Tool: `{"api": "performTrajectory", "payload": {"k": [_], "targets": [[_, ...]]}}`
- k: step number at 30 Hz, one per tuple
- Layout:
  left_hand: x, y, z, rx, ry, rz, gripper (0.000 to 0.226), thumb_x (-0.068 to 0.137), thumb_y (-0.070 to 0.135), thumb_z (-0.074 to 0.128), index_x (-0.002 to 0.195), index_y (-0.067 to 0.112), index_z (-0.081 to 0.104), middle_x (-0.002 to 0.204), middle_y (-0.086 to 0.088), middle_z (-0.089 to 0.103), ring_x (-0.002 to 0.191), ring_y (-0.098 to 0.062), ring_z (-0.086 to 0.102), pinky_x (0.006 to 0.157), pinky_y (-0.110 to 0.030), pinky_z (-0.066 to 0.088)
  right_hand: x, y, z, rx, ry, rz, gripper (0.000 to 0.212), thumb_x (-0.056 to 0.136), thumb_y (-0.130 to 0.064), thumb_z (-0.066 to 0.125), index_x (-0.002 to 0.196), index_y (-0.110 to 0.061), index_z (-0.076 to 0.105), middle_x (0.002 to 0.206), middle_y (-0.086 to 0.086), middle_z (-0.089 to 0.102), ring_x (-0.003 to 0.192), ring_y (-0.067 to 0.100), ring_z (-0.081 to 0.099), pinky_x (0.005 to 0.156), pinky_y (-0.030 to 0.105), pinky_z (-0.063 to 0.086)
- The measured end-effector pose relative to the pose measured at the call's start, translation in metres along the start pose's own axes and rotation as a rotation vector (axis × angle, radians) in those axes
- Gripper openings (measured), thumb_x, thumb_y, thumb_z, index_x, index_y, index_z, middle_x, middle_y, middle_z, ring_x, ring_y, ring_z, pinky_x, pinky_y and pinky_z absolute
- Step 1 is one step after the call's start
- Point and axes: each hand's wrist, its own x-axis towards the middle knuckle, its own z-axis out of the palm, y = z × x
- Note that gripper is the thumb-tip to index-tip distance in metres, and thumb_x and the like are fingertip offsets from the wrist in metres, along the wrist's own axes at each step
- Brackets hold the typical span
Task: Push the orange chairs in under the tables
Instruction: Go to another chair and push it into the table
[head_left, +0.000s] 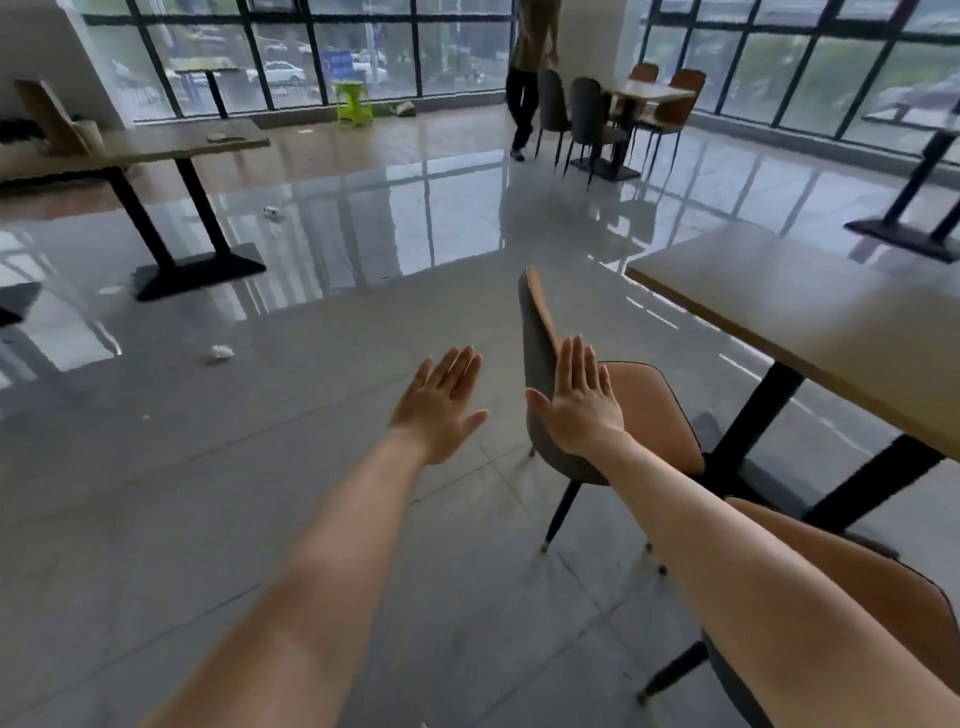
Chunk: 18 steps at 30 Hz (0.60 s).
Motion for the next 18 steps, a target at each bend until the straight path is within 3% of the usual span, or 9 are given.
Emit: {"api": "performTrajectory", "payload": {"k": [7,18], "targets": [[0.133,-0.091,0.001,0.02,-0.037,0.134,0.067,0.099,0.045,0.019,0.146,0.012,-0.015,0.158,-0.003,-0.016,0.146,-0.017,-0.014,0.117,-0.034,-0.01,0.122,-0.026,0.0,0.048,0.003,0.137,0.08,0.097,-0.053,0.021,0.144,-0.008,-0.026,0.153,0.008,-0.03,0.142,0.022,-0.024,0.115,0.032,-0.012],[0.354,-0.109,0.032,0.088,-0.073,0.419,0.073,0.098,0.046,0.027,0.146,0.009,-0.014,0.158,-0.005,-0.015,0.146,-0.018,-0.012,0.118,-0.035,-0.008,0.288,0.019,0.028,0.164,-0.047,0.38,0.078,0.098,-0.051,0.02,0.143,-0.007,-0.025,0.154,0.01,-0.027,0.144,0.022,-0.019,0.118,0.033,-0.007]]}}
